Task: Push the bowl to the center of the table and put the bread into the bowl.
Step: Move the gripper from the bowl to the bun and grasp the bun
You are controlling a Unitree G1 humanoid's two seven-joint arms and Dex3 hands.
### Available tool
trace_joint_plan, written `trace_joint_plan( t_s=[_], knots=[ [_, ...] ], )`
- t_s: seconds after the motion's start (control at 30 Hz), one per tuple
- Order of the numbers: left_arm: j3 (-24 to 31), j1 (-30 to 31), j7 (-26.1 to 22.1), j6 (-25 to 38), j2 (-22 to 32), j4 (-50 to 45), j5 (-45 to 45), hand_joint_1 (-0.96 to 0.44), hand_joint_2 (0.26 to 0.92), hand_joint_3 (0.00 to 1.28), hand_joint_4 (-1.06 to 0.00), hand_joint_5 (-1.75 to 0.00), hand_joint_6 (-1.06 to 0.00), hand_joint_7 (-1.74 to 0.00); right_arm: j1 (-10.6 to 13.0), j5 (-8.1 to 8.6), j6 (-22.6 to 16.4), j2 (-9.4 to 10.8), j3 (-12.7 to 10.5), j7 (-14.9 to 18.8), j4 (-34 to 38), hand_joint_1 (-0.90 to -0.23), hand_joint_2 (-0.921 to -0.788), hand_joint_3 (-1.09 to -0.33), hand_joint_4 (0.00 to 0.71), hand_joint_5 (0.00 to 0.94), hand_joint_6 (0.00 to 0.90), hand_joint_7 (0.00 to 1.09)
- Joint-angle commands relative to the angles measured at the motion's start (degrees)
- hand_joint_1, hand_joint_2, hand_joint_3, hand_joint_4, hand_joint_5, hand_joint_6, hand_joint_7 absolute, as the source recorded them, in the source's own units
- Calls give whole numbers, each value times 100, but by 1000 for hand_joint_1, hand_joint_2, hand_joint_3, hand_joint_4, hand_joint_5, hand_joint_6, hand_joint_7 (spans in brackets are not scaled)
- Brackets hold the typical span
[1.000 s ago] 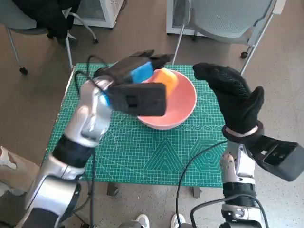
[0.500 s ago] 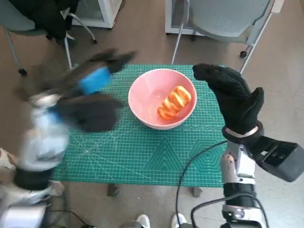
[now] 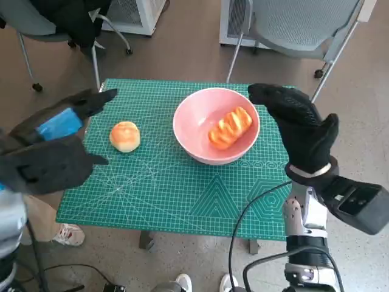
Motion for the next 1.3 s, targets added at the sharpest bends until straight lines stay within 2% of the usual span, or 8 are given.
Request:
trace_joint_plan(
  t_s=[0.03,0.27,0.63,1.0,1.3],
  knots=[
    [-135,86,121,282,20,-257,136,133,712,16,1,1,-126,-15,-33,-27,23,62,15,-3,123,-678,-921,-810,53,0,8,262],
    [-396,36,271,526,34,-299,353,154,724,25,1,1,-126,-13,-80,-38,24,93,40,5,133,-667,-921,-835,47,0,1,267],
    [-844,-194,490,595,-47,132,609,39,716,21,1,1,-131,-12,-107,37,-3,78,13,125,221,-673,-921,-843,53,3,-1,271],
    [-1628,-846,723,206,-264,1680,986,-42,708,14,1,1,-131,-9,-148,125,-6,12,-82,281,357,-676,-921,-836,56,4,0,274],
    [-2363,-1684,704,-248,-518,3435,1440,-158,704,8,1,1,-127,-5,-134,146,25,-32,-112,316,338,-679,-921,-833,58,3,0,276]
  ],
)
